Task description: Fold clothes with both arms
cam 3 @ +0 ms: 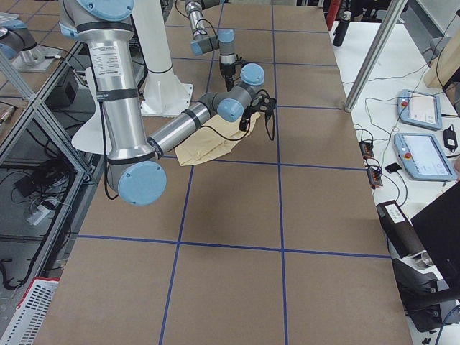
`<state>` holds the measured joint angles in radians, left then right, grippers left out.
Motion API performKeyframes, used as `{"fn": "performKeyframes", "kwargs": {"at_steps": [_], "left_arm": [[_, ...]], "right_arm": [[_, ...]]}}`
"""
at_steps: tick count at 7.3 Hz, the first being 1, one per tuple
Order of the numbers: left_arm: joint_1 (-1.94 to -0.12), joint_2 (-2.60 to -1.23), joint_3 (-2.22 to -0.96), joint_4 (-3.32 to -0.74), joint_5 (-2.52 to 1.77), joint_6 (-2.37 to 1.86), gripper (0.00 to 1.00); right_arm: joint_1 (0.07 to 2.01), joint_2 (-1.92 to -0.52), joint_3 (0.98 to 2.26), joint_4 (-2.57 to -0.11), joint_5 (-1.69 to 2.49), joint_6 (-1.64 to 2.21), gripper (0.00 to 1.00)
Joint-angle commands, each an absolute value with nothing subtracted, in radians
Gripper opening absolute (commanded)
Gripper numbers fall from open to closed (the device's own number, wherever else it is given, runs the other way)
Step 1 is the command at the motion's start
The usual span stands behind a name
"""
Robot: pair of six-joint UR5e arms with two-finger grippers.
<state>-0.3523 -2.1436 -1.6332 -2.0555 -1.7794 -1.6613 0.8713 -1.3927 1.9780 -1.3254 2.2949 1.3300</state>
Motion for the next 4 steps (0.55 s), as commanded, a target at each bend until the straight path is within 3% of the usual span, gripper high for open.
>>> {"fn": "performKeyframes", "kwargs": {"at_steps": [1,2,3,4], "left_arm": [[-0.344,-2.146,-1.628,-2.056,-1.779,-1.661,0.62],[-0.342,-2.148,-1.628,-2.056,-1.779,-1.661,0.61],[-0.342,-2.152,-1.628,-2.054,-1.779,-1.663,0.51],[-0.342,-2.152,-1.628,-2.054,-1.779,-1.664,0.26]], "right_arm": [[0.873,-1.393,1.977,-1.325,2.295,1.33,1.0],[0.873,-1.391,1.977,-1.325,2.295,1.33,1.0],[0.874,-1.391,1.977,-1.325,2.295,1.33,1.0],[0.876,-1.393,1.976,-1.325,2.295,1.33,1.0]]}}
